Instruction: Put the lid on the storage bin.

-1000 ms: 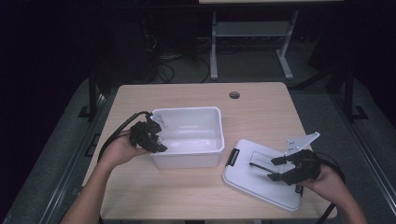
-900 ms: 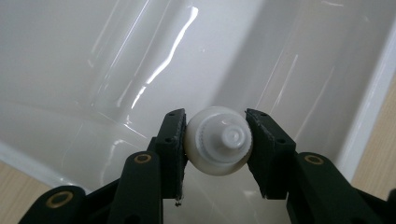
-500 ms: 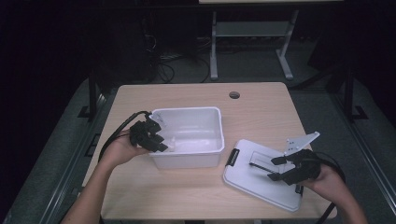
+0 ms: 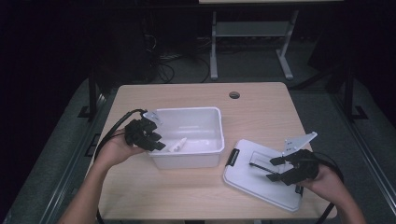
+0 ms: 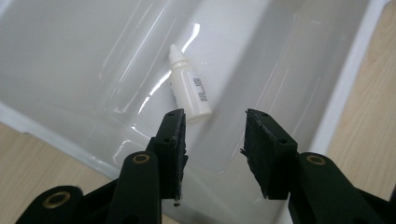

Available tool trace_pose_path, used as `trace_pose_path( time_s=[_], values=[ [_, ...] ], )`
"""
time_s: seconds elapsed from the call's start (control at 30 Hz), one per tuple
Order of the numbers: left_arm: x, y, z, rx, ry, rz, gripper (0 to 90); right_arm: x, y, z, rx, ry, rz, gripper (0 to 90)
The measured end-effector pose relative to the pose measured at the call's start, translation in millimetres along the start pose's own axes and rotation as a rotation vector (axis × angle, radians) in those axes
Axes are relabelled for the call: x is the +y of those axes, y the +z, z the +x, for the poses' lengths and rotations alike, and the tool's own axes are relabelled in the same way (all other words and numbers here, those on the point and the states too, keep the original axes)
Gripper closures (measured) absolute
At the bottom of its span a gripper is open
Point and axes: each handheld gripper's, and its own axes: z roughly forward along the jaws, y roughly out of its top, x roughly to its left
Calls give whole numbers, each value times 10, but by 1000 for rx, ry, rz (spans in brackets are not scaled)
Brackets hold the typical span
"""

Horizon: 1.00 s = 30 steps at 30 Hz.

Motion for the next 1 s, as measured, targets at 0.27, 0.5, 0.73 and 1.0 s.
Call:
trace_pose_path(
  time_s=[0.27, 0.5, 0.73, 1.0],
  values=[
    [-38, -182, -11, 11, 1, -22, 577, 25, 13, 9, -1, -3, 11, 395],
    [-80, -352, -43, 30, 6, -35, 572, 46, 7, 17, 0, -7, 11, 395],
    [-156, -524, -55, 56, 1, -33, 568, 58, 2, 21, -3, -9, 11, 395],
    [-302, -678, -32, 82, -18, -28, 567, 72, 16, 24, -4, -14, 19, 396]
  ],
)
